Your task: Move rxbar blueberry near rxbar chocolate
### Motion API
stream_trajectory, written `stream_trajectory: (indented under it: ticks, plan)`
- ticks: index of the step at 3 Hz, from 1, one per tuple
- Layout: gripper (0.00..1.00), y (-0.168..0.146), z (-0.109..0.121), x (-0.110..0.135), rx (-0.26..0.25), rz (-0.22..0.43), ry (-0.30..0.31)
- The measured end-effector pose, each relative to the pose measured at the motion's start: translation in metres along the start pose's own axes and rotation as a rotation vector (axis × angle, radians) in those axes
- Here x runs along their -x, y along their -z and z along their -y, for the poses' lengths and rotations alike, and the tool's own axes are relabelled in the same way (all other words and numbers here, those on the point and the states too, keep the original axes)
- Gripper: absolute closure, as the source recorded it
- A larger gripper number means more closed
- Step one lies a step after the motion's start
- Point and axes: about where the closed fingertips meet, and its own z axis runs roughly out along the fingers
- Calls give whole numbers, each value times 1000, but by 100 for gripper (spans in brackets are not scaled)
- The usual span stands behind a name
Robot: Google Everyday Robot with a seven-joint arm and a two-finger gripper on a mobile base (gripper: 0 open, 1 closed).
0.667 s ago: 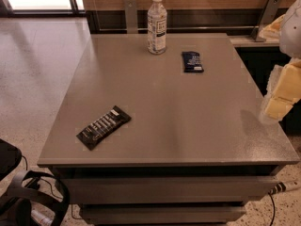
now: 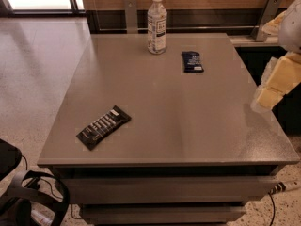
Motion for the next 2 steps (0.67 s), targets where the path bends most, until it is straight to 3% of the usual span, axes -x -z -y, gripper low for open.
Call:
stream_trajectory:
  ticks: [1, 2]
  plan:
    - [0, -34, 48, -12, -82, 114, -286]
    - [0, -55, 81, -18, -140, 198, -480]
